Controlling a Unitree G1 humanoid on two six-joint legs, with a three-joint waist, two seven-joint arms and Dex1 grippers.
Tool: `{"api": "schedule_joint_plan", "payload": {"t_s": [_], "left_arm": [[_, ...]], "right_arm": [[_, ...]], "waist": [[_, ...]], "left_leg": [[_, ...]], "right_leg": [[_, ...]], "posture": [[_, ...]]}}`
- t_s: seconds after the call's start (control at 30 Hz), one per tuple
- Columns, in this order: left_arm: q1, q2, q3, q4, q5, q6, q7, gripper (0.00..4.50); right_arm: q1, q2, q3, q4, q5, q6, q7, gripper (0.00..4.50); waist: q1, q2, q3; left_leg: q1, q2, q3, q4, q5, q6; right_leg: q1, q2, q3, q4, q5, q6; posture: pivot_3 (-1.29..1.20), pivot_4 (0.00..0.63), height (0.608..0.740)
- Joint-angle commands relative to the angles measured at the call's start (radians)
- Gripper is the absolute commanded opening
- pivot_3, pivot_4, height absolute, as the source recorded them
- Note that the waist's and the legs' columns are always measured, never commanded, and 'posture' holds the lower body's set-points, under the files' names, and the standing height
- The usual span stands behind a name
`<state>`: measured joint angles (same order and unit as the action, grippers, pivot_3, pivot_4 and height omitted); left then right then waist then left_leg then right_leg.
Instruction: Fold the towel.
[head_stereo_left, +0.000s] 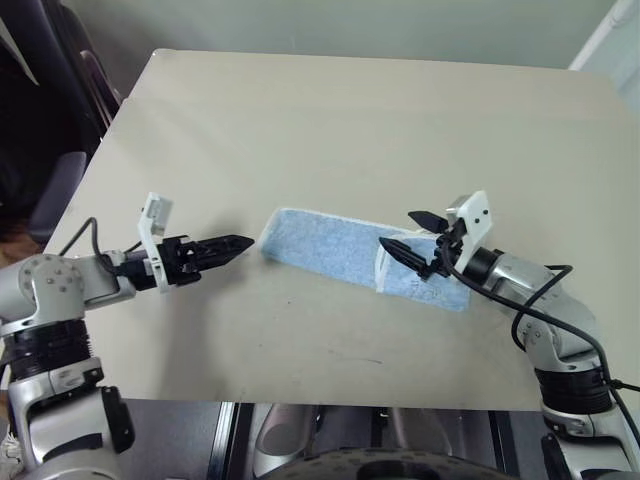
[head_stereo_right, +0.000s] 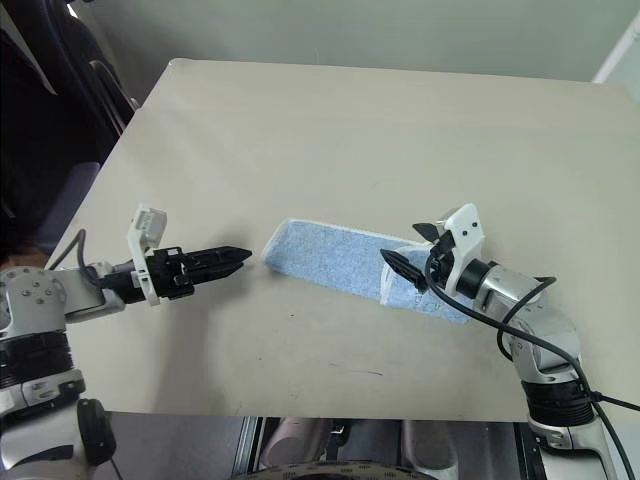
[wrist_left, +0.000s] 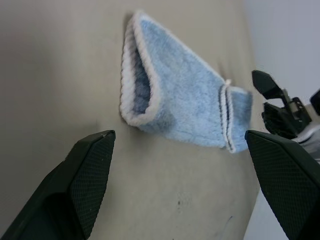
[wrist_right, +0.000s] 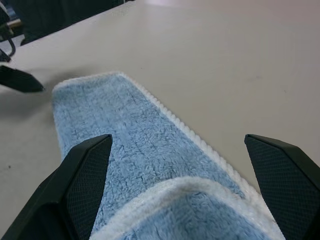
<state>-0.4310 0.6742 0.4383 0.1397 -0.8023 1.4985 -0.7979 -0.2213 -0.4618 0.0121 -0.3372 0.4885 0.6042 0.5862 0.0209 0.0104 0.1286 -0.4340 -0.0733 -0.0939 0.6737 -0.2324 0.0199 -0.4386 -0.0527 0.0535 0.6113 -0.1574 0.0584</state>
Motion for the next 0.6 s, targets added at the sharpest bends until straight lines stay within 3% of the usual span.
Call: {"api": "schedule_joint_plan", "payload": {"t_s": [0.03,0.3,0.6], "left_arm": [[-0.058,-0.066,0.049,0.044,-0.014,0.045,0.074,4.50],[-0.080,-0.152,0.072,0.042,-0.005,0.106,0.173,4.50],[-0.129,-0.228,0.125,0.095,0.017,0.081,0.263,4.50]], "right_arm": [[-0.021,0.018,-0.057,-0.023,0.021,-0.003,-0.036,4.48],[-0.015,0.061,-0.143,-0.043,0.079,0.044,-0.094,4.48],[-0.001,0.061,-0.150,-0.055,0.081,0.063,-0.116,4.48]], "waist": [[0.002,0.000,0.000],[0.004,-0.001,0.000],[0.011,-0.001,0.000]], "left_leg": [[0.000,0.000,0.000,0.000,0.000,0.000],[0.002,0.000,0.000,-0.001,0.005,0.005],[0.011,-0.001,0.000,-0.005,0.004,0.001]], "right_leg": [[0.000,0.000,0.000,0.000,0.000,0.000],[0.001,0.000,0.000,0.000,0.000,0.000],[0.010,0.000,0.000,-0.001,0.000,0.000]], "posture": [[0.00,0.150,0.733],[0.00,0.150,0.733],[0.00,0.150,0.733]]}}
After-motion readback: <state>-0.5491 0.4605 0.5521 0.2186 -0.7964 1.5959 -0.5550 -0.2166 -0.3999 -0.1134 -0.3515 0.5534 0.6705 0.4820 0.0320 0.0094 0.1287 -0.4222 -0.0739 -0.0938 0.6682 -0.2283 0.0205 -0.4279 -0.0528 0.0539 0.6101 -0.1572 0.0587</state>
